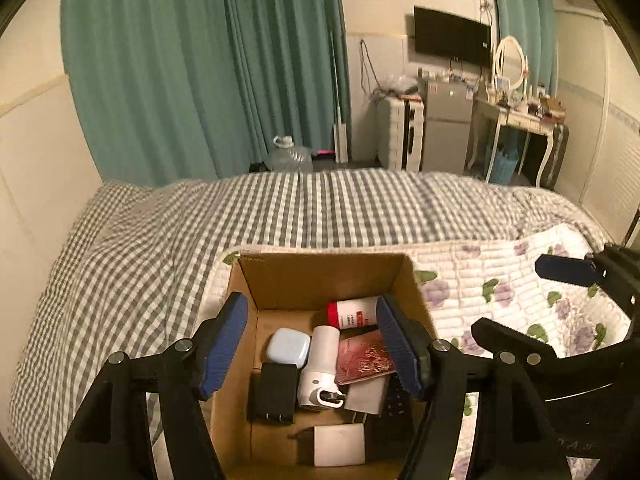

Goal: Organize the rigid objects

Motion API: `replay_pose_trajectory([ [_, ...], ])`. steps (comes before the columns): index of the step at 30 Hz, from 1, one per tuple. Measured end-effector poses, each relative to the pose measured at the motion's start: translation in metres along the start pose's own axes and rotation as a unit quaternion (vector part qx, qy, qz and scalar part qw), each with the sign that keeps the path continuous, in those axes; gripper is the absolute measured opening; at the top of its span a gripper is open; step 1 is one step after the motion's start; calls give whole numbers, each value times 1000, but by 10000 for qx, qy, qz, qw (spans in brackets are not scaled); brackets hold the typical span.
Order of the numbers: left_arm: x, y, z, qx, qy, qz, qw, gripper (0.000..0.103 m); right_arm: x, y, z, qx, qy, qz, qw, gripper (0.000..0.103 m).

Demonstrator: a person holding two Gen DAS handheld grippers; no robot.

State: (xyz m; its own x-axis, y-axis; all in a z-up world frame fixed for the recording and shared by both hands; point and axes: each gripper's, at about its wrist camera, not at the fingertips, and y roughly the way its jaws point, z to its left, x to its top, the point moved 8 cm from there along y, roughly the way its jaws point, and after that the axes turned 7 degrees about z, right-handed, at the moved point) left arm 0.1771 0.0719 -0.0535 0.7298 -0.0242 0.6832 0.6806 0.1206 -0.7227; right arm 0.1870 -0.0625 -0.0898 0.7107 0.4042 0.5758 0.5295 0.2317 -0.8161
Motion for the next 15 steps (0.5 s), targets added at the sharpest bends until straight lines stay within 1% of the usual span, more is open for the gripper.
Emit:
replay_pose_trajectory([
  [1,-1,-7,-1,-10,-43,-40,10000,71,-2,-5,-1,16,59,-35,10000,83],
  [3,-4,-18,-3,32,-46,-77,10000,72,-8,-16,-5,8,193,-127,9997,87],
  [5,-8,-26,-4,95,-24,-112,9999,72,-15,-27,-10,-48,292,-202,9994,88],
  [8,-12,-42,-3,140,-110,-278,9995,72,-22,-45,-16,-118,448,-356,9983,91],
  [10,-14,-56,-1,330,-64,-548,9979,72,-26,-63,-21,-155,602,-576,9964,94],
  [11,-15,-67,1,565,-36,-803,9952,72,-27,-72,-24,-184,674,-706,9951,96],
  [12,-17,-73,1,707,-58,-964,9928,72,-28,-77,-25,-205,710,-809,9940,99],
  [13,-19,-80,1,705,-92,-1099,9914,72,-31,-85,-27,-270,746,-965,9922,103],
  [15,-24,-91,0,441,-276,-1212,9913,72,-36,-93,-27,-321,775,-1093,9905,103],
])
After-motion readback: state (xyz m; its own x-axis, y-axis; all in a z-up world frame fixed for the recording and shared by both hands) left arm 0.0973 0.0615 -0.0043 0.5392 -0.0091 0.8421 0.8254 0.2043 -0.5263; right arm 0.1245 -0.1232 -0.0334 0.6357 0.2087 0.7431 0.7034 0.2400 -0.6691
